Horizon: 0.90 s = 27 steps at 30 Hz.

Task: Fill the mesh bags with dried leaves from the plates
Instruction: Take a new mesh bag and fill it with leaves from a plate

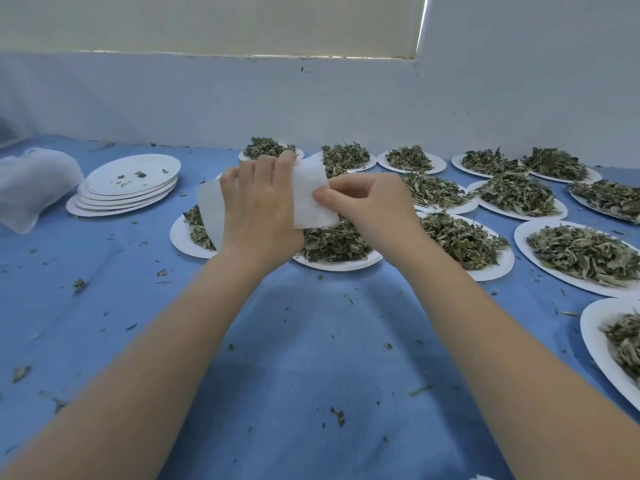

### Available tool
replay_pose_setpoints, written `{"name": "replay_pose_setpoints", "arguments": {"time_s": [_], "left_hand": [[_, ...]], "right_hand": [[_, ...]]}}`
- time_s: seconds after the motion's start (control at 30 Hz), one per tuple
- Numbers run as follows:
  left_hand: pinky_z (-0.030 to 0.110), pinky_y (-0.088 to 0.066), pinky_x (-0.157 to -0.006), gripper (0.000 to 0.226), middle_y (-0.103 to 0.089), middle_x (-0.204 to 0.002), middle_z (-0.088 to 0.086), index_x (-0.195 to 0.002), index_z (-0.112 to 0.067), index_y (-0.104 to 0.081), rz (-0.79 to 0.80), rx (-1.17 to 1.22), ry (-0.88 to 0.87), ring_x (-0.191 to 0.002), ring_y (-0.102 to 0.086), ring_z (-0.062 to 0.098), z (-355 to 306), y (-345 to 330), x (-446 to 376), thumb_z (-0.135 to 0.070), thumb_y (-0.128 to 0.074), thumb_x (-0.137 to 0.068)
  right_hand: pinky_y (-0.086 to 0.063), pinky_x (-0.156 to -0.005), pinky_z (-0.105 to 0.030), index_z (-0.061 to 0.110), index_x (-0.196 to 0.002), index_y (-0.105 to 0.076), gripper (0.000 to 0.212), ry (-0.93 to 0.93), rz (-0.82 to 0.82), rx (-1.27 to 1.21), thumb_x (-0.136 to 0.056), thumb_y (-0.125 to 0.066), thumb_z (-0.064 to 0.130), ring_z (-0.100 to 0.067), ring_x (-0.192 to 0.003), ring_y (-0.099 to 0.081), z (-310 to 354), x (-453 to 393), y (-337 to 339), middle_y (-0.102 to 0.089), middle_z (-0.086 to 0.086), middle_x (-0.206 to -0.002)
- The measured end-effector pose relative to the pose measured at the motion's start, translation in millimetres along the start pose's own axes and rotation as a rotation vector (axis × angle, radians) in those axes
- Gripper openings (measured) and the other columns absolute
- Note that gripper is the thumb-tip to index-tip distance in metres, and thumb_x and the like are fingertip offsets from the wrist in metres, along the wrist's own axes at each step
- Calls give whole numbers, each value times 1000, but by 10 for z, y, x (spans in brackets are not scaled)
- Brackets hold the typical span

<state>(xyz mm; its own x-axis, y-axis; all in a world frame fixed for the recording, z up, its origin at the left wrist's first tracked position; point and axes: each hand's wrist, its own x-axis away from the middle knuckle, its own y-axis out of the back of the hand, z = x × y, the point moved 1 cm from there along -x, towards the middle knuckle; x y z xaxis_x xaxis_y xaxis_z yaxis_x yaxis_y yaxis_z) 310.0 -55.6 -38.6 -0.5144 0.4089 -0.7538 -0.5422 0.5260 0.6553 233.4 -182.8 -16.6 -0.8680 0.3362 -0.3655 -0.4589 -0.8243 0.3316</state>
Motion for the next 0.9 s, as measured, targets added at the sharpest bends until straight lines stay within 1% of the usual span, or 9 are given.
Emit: {"name": "replay_pose_setpoints", "arguments": {"time_s": [0.17, 0.27, 0.33, 0.43, 0.5, 0.63, 0.73, 0.8, 0.9], "left_hand": [[49, -31, -93, 71, -54, -111, 20, -128, 4, -46, -91, 44, 38, -102, -50, 39, -47, 16, 59, -7, -67, -60], [48, -31, -92, 74, -54, -111, 20, -127, 6, -45, -95, 130, 60, -103, -51, 40, -49, 35, 78, -4, -69, -57], [48, -32, -91, 74, -54, -110, 21, -125, 7, -46, -104, 196, 72, -101, -51, 40, -50, 47, 91, -1, -71, -56], [47, -33, -90, 70, -56, -108, 20, -123, 6, -47, -115, 252, 82, -99, -53, 40, -54, 55, 99, -1, -72, -58], [46, -33, -89, 67, -56, -107, 20, -121, 7, -47, -117, 276, 86, -98, -53, 40, -57, 52, 101, 0, -70, -58], [41, -29, -88, 65, -55, -107, 21, -120, 8, -47, -116, 322, 98, -98, -52, 41, -56, 56, 112, 2, -66, -57], [42, -30, -89, 63, -55, -108, 21, -120, 8, -47, -115, 330, 104, -99, -52, 41, -68, 84, 113, -6, -56, -59], [46, -33, -88, 63, -55, -106, 22, -119, 8, -48, -123, 311, 102, -97, -52, 41, -69, 102, 105, -7, -53, -58], [40, -30, -86, 65, -56, -103, 22, -119, 6, -50, -110, 222, 50, -93, -54, 39, -69, 103, 86, -3, -63, -56]], "right_hand": [[-52, -71, -23, 23, -68, -72, 14, 3, -62, -25, -64, -85, 26, -5, -68, -66, 18, 11, 1, -71, 11, -66], [-51, -63, -29, 20, -64, -60, 29, -1, -71, -113, -59, -88, 24, -12, -61, -62, 27, 20, -9, -67, 6, -61], [-48, -56, -26, 20, -68, -53, 33, 21, -20, -253, -64, -85, 17, -15, -58, -59, 30, 25, -20, -65, 3, -58], [-47, -51, -19, 26, -74, -66, 18, 34, 56, -407, -76, -76, 11, -13, -57, -56, 47, 37, -64, -66, 1, -61], [-51, -56, -20, 27, -82, -70, 15, 10, 75, -470, -83, -68, 12, -13, -61, -59, 44, 36, -87, -66, 0, -66], [-50, -52, -19, 21, -101, -55, 17, -12, 105, -494, -91, -59, 7, -7, -52, -60, 36, 45, -83, -65, 5, -57], [-48, -50, -20, 19, -91, -56, 17, 23, 50, -409, -88, -59, 3, -10, -49, -55, 38, 49, -65, -60, 3, -52], [-49, -52, -21, 25, -82, -66, 21, 55, 25, -260, -86, -60, 5, -12, -56, -56, 48, 51, -73, -62, -6, -63], [-55, -57, -23, 29, -94, -69, 27, 67, 100, -64, -86, -54, 9, -8, -62, -54, 58, 43, -92, -66, -4, -85]]}}
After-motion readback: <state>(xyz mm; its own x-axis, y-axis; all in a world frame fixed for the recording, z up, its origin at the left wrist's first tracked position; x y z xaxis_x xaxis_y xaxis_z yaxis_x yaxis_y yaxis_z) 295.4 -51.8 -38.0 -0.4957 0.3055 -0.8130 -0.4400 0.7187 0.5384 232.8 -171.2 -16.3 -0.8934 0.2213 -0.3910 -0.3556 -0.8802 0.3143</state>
